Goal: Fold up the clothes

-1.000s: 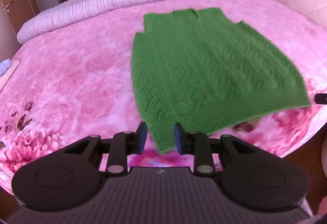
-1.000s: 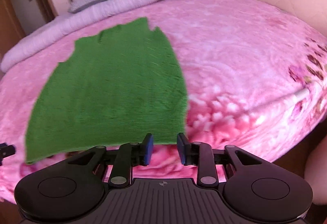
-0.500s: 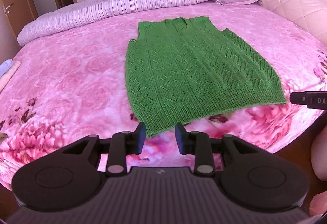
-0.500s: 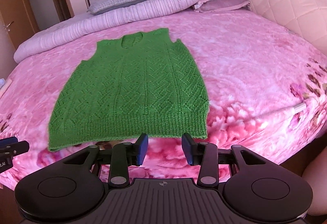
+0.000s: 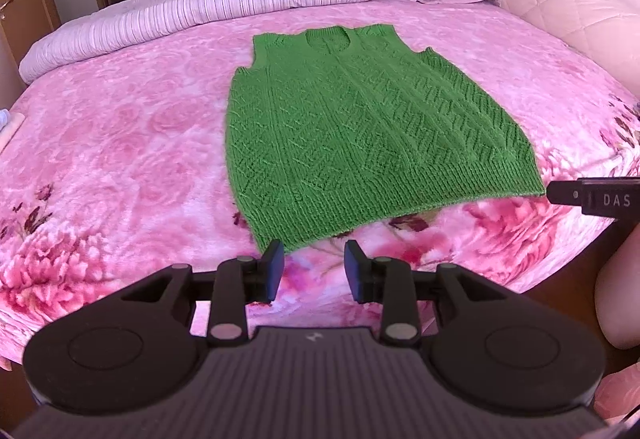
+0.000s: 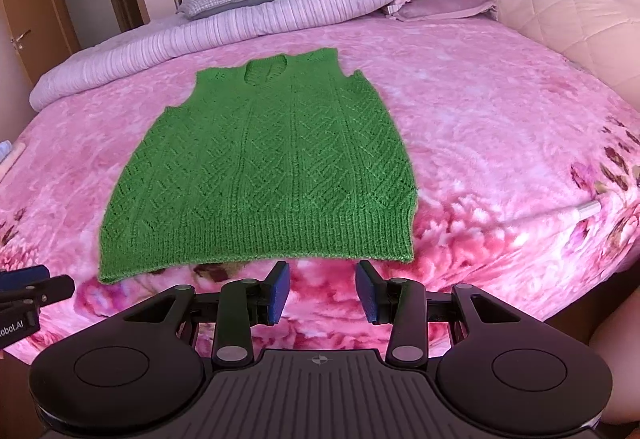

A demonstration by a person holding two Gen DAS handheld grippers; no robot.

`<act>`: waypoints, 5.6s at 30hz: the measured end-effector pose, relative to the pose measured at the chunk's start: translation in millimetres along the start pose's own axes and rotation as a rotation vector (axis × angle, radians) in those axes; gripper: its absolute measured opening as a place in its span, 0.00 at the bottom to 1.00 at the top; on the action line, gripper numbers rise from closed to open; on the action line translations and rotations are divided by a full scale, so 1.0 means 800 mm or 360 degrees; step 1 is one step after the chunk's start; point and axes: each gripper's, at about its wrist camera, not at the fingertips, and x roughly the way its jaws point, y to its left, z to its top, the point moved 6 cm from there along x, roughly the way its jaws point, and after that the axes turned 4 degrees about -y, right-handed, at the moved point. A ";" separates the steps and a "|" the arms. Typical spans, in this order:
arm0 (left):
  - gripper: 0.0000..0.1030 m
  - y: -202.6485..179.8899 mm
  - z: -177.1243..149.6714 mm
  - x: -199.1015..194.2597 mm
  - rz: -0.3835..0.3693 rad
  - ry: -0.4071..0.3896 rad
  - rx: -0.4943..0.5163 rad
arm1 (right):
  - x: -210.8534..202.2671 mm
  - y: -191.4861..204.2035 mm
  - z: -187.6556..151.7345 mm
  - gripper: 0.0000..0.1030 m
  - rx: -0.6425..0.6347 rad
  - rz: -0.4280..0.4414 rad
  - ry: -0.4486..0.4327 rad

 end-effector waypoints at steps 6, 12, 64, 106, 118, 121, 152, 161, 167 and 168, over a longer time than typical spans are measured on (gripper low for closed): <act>0.29 0.008 0.001 0.010 0.0007 0.0017 -0.0025 | 0.011 0.010 0.005 0.39 -0.0029 0.0026 0.0010; 0.29 0.010 0.006 0.027 -0.0002 0.0033 -0.0028 | 0.031 0.014 0.008 0.39 -0.0055 0.0045 0.0041; 0.39 0.222 0.370 0.626 -0.0622 0.0031 -0.0431 | 0.622 -0.127 0.440 0.39 -0.0164 0.0797 0.0336; 0.24 0.114 0.054 0.195 -0.0480 0.0077 -0.1148 | 0.175 -0.160 0.076 0.52 0.1143 0.0697 0.0167; 0.23 0.124 0.064 0.244 -0.0514 0.0114 -0.1523 | 0.236 -0.148 0.097 0.51 0.1282 0.0623 0.0104; 0.23 0.128 0.065 0.241 -0.0525 0.0102 -0.1550 | 0.241 -0.144 0.107 0.47 0.1210 0.0593 0.0102; 0.08 0.133 0.060 0.244 -0.0358 0.0072 -0.1602 | 0.246 -0.141 0.095 0.08 0.1236 0.0545 0.0135; 0.07 0.122 0.048 0.189 -0.0419 -0.0004 -0.1271 | 0.183 -0.149 0.097 0.06 0.1047 0.0568 -0.0043; 0.07 0.116 0.015 0.168 -0.0428 0.0022 -0.1229 | 0.159 -0.160 0.050 0.06 0.1148 0.0578 -0.0001; 0.07 0.115 0.013 0.165 -0.0429 0.0011 -0.1225 | 0.156 -0.162 0.045 0.06 0.1185 0.0586 0.0000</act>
